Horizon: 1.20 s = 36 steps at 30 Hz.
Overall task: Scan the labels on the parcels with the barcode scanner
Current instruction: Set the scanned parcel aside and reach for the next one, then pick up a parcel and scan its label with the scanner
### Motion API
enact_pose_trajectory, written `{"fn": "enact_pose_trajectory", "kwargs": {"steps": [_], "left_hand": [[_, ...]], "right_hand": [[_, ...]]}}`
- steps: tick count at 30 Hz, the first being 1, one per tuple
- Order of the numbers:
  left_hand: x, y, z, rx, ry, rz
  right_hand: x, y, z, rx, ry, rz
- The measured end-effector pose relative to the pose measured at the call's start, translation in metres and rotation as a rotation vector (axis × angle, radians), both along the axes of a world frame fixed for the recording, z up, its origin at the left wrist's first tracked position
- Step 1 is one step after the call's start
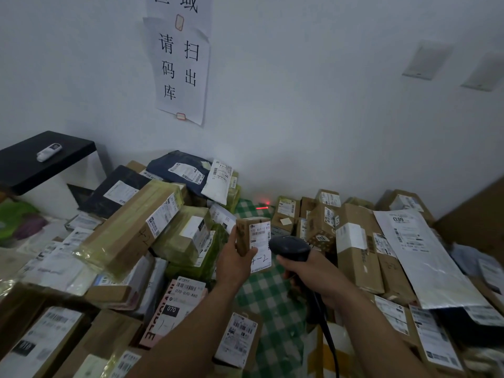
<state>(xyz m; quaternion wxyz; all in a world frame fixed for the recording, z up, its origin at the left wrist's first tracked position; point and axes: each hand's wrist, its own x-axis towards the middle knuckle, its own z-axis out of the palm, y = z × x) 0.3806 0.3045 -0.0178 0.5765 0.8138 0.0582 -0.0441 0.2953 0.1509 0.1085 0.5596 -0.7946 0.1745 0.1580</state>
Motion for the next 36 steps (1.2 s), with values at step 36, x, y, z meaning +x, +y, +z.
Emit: {"fn": "enact_pose_trajectory", "kwargs": {"steps": [36], "left_hand": [[0.018, -0.025, -0.129, 0.495, 0.236, -0.419]], "right_hand": [[0.05, -0.058, -0.107, 0.153, 0.173, -0.116]]}}
